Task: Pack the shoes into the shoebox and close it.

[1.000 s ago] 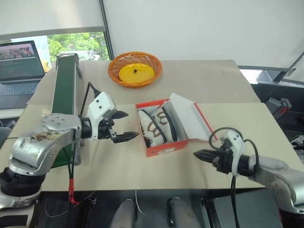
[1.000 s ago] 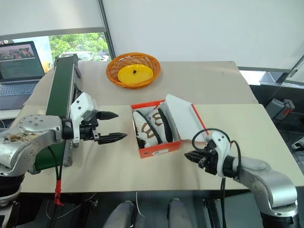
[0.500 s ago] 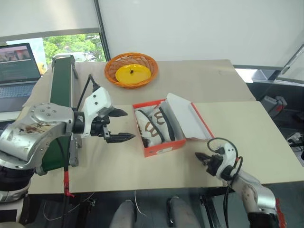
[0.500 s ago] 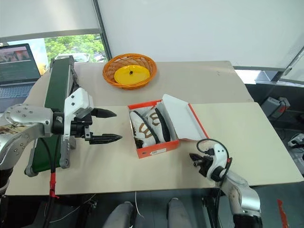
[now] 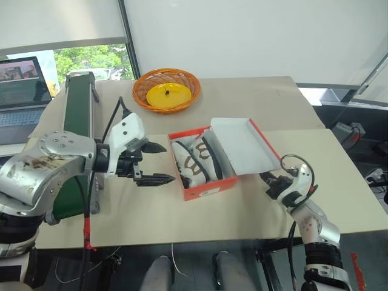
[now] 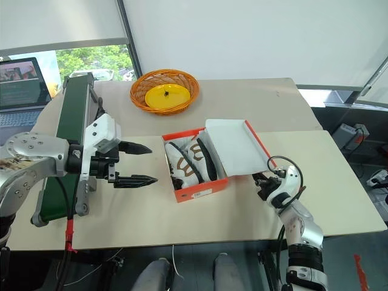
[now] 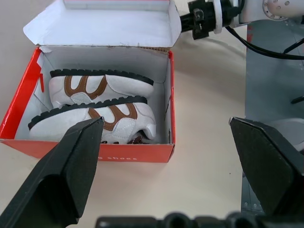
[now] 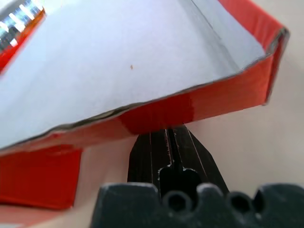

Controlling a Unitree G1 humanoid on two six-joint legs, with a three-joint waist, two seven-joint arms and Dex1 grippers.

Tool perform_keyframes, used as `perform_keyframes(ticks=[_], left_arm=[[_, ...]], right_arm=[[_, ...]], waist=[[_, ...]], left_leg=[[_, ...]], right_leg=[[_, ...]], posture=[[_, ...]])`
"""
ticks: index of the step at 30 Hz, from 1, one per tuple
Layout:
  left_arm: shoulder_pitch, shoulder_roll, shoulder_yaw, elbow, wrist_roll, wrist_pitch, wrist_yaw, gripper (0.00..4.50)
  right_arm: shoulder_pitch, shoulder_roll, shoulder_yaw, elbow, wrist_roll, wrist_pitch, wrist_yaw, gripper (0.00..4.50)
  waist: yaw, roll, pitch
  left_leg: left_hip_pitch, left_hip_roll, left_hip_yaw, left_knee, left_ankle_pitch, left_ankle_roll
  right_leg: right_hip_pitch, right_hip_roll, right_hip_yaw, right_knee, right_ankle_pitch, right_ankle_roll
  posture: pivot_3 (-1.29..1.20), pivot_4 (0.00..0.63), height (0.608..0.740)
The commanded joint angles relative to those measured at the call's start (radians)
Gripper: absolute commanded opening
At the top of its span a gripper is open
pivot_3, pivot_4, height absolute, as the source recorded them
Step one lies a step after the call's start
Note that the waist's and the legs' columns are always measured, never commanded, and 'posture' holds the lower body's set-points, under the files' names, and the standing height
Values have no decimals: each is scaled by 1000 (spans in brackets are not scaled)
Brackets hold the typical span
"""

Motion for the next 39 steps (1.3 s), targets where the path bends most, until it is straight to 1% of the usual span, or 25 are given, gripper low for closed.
perform_keyframes(ticks=[1, 3, 5, 7, 8, 9, 10, 11, 12, 13, 15, 17, 18, 19, 21, 23, 25, 27, 29, 31, 34, 36, 37, 39], left_arm=[[4, 7, 11, -31, 2, -8, 4, 4500], [0, 1, -1, -27, 8, -15, 2, 4500], [-7, -3, -9, -21, 13, -20, 0, 4500], [-11, -3, -14, -14, 19, -28, -5, 4500], [-13, -4, -17, -10, 20, -30, -6, 4500], [-15, -4, -20, -8, 22, -33, -8, 4500], [-17, -3, -26, -6, 26, -38, -14, 4500], [-15, 1, -34, -6, 33, -47, -21, 4500], [-13, 3, -40, -6, 39, -53, -27, 4500], [-12, 4, -43, -5, 43, -58, -31, 4500], [-11, 5, -43, 0, 50, -64, -36, 4500], [-10, 7, -40, 4, 57, -69, -38, 4500], [-8, 8, -38, 2, 58, -69, -38, 4500], [-6, 7, -36, -1, 58, -69, -37, 4500], [0, 4, -28, -8, 52, -61, -29, 4500], [12, 3, -19, -17, 49, -55, -17, 4500], [28, 3, -11, -27, 46, -51, -7, 4500], [42, -1, -2, -38, 39, -44, 6, 4500], [55, -9, 7, -49, 32, -37, 26, 4500], [72, -17, 14, -60, 28, -34, 45, 4500], [97, -32, 24, -79, 23, -27, 76, 4500], [113, -45, 33, -93, 17, -14, 99, 4500], [123, -50, 35, -100, 17, -11, 108, 4500], [133, -56, 37, -113, 21, -10, 127, 4500]], right_arm=[[-38, 30, -85, -176, 186, 54, -20, 81], [-54, 80, -135, -243, 333, 103, -58, 81], [-55, 112, -148, -286, 415, 140, -81, 81], [-51, 134, -124, -336, 474, 185, -94, 81], [-50, 138, -97, -352, 480, 205, -93, 81], [-48, 137, -60, -360, 466, 222, -89, 81], [-48, 129, 12, -342, 406, 232, -72, 81], [-51, 121, 89, -283, 323, 223, -52, 81], [-53, 115, 140, -239, 268, 213, -37, 81], [-57, 110, 188, -196, 213, 196, -25, 81], [-64, 102, 249, -152, 153, 184, -4, 81], [-71, 71, 348, -124, 59, 192, 12, 81], [-76, 38, 414, -122, 1, 209, 24, 81], [-80, 14, 449, -123, -39, 218, 26, 81], [-90, -11, 466, -141, -72, 202, 34, 81], [-113, -26, 441, -185, -57, 217, 42, 81], [-147, -38, 412, -228, -28, 255, 50, 81], [-210, -50, 382, -262, 12, 307, 56, 81], [-301, -61, 352, -275, 57, 375, 59, 81], [-412, -69, 351, -255, 72, 434, 69, 81], [-545, -66, 392, -195, 54, 470, 108, 81], [-610, -46, 447, -136, 30, 464, 171, 81], [-634, -21, 497, -73, -12, 422, 201, 81], [-658, 25, 576, 52, -90, 334, 243, 81]], waist=[[-2, 0, 0], [-1, 0, 0], [0, 0, 0], [1, 0, 0], [1, 0, 0], [1, 0, 0], [0, 0, 0], [-2, 0, 0], [-5, 0, 0], [-6, 0, 0], [-6, 1, 0], [-10, 1, 0], [-14, -1, -1], [-18, -2, -1], [-21, -3, -2], [-20, -3, -2], [-20, -3, -2], [-22, -3, -2], [-23, -2, -1], [-22, -2, 0], [-22, -1, 1], [-20, -1, 0], [-20, -1, 0], [-22, -2, 0]], left_leg=[[0, 0, 0, 0, 0, 0], [0, 0, 0, 0, 0, 0], [1, 1, 0, 0, 0, 0], [1, 1, 0, 0, 0, 0], [0, 1, 0, 0, 0, 1], [0, 1, 1, 0, 0, 1], [0, 1, 1, 0, 0, 1], [0, 1, 1, 0, 0, 1], [1, 1, 2, 0, 0, 1], [2, 1, 3, 0, -1, 1], [2, 2, 3, 0, -1, 1], [2, 3, 4, 0, -1, 1], [2, 3, 6, 0, -1, 1], [4, 4, 6, 0, -1, 1], [7, 6, 6, 0, -2, 2], [11, 12, 7, 0, -5, 5], [12, 14, 7, -1, -6, 6], [12, 15, 7, -1, -6, 6], [11, 14, 8, -1, -6, 6], [8, 14, 9, -1, -6, 6], [5, 15, 9, -1, -6, 6], [1, 15, 9, -1, -6, 6], [-1, 15, 9, -1, -6, 6], [-1, 15, 9, -1, -7, 8]], right_leg=[[0, 0, 0, 0, 0, 0], [0, 0, 0, 0, 0, 0], [0, 0, 1, 0, 0, 0], [0, 1, 1, 0, 0, 0], [0, 1, 1, 0, 0, 0], [0, 1, 1, 0, 0, 0], [0, 1, 1, 0, 0, 0], [0, 1, 1, 0, 0, 0], [0, 1, 1, 0, 0, 0], [0, 1, 2, 0, 0, 0], [0, 3, 3, 0, 0, 0], [-1, 3, 4, 0, 0, 0], [0, 3, 4, 0, 0, 0], [1, 3, 5, 0, 0, 0], [4, 6, 5, -1, 0, 0], [9, 12, 4, -4, 0, -1], [8, 14, 4, -3, 0, -2], [7, 14, 5, -3, 0, -3], [6, 14, 6, -3, 0, -4], [4, 14, 6, -3, 1, -4], [0, 14, 7, -2, 1, -5], [-6, 14, 7, 0, 3, -9], [-7, 15, 7, 0, 5, -11], [-8, 15, 7, -1, 6, -12]], posture=[[0, 150, 740], [0, 150, 740], [0, 150, 740], [0, 150, 740], [0, 150, 740], [0, 150, 740], [0, 150, 740], [0, 150, 740], [0, 150, 740], [0, 150, 740], [0, 150, 740], [0, 150, 740], [0, 150, 740], [0, 150, 740], [0, 150, 740], [0, 150, 740], [0, 150, 740], [0, 150, 740], [0, 150, 740], [0, 150, 740], [0, 150, 740], [0, 150, 740], [0, 150, 740], [0, 150, 740]])
